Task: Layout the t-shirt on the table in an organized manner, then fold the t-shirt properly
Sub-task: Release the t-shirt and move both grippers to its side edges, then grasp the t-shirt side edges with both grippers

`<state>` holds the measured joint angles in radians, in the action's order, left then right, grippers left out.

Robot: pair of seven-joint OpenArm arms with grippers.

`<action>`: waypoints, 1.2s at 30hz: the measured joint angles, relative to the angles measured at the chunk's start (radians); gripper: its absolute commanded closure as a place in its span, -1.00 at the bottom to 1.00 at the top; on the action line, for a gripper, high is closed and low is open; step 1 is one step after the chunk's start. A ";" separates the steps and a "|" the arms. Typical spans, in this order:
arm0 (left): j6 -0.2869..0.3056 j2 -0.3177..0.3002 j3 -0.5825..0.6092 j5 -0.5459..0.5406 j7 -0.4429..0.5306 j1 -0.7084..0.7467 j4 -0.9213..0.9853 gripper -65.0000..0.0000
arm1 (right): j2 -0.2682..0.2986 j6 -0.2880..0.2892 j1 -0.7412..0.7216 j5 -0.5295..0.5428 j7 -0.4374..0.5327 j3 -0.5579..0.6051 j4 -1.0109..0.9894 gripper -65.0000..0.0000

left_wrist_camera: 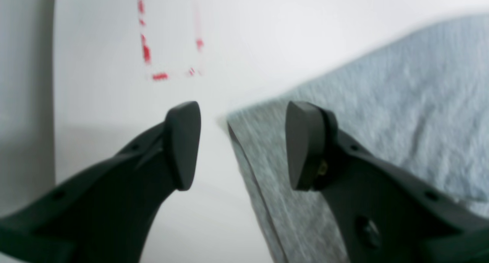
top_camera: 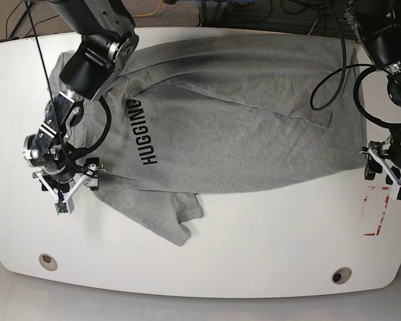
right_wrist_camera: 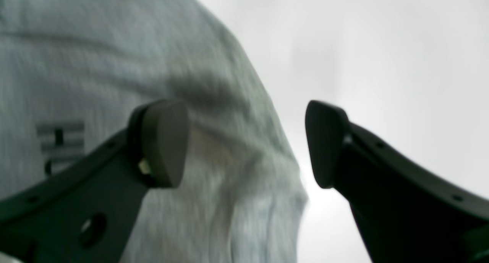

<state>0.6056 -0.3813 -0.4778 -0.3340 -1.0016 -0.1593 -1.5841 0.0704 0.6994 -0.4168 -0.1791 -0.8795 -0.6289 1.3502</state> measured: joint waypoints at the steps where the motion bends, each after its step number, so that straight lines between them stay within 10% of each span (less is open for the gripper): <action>1: 0.000 -0.001 0.000 0.000 0.000 -0.004 0.003 -0.02 | 0.007 -0.004 -0.019 -0.011 0.016 0.000 -0.047 -0.37; 19: 0.001 0.001 -0.005 0.000 -0.002 -0.008 0.005 -0.02 | 0.163 -0.004 -0.235 -0.002 0.425 -0.002 -0.707 -0.37; 36: 0.000 0.001 -0.006 0.003 -0.003 0.015 0.005 -0.02 | 0.158 -0.004 -0.196 0.008 0.512 -0.002 -0.790 -0.37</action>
<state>0.6060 -0.3805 -0.4835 -0.3305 -1.0042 -0.1444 -1.5787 0.2283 0.6956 -0.6128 -0.1711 -0.3676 -0.6312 0.5602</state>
